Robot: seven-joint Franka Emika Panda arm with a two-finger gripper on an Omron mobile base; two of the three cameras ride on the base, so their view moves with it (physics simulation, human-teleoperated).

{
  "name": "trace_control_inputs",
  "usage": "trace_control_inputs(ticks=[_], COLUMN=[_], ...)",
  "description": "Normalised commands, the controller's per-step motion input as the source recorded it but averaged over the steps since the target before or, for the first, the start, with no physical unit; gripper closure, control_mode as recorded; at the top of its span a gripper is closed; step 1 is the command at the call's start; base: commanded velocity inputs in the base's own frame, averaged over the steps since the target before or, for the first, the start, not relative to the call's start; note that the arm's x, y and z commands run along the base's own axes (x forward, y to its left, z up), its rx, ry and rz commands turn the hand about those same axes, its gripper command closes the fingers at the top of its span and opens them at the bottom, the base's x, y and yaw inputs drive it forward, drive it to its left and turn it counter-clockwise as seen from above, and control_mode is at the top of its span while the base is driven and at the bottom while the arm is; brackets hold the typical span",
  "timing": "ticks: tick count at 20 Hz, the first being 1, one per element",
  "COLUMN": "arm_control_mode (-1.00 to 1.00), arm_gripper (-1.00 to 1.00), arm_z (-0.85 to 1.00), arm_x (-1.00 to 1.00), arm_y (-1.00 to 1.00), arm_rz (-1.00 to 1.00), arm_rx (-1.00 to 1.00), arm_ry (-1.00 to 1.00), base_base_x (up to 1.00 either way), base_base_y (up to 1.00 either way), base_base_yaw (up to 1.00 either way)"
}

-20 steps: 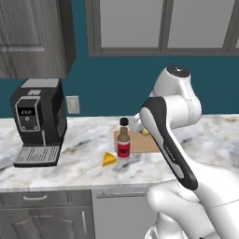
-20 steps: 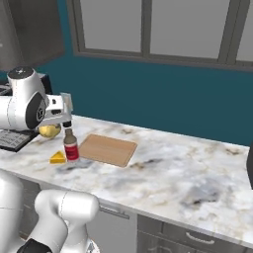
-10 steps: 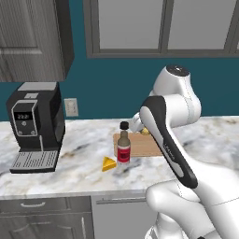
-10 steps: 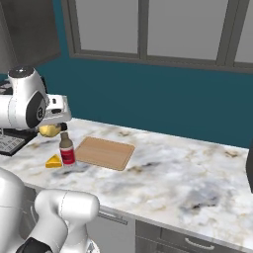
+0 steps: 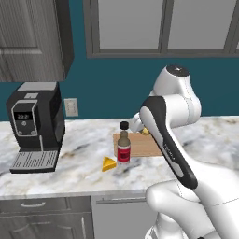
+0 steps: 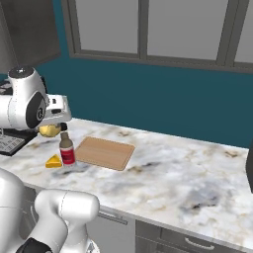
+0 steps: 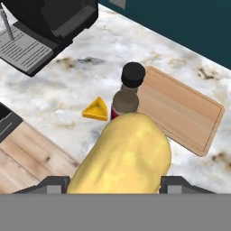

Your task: Retrieve the reheated potato from the microwave, then place the potato, cheese, and condiment on the cutting board.

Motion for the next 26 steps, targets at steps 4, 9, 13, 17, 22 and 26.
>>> trace_control_inputs(ticks=[4, 9, 13, 17, 22, 26], arm_control_mode=[1.0, -1.0, -1.0, -1.0, -1.0, -1.0], arm_gripper=[1.0, 1.0, 1.0, 1.0, 1.0, 1.0], arm_z=[0.0, 0.0, 0.0, 0.0, 0.0, 0.0], arm_x=[0.0, 0.0, 0.0, 0.0, 0.0, 0.0], arm_y=[0.0, 0.0, 0.0, 0.0, -0.37, -0.57], arm_rz=[0.0, 0.0, 0.0, 0.0, 0.0, -0.07], arm_rx=[0.0, 0.0, 0.0, 0.0, 0.08, 0.05], arm_ry=[0.0, 0.0, 0.0, 0.0, 0.03, 0.15], base_base_x=[0.0, 0.0, 0.0, 0.0, 0.0, 0.0], base_base_y=[0.0, 0.0, 0.0, 0.0, 0.0, 0.0], base_base_yaw=[0.0, 0.0, 0.0, 0.0, 0.0, 0.0])
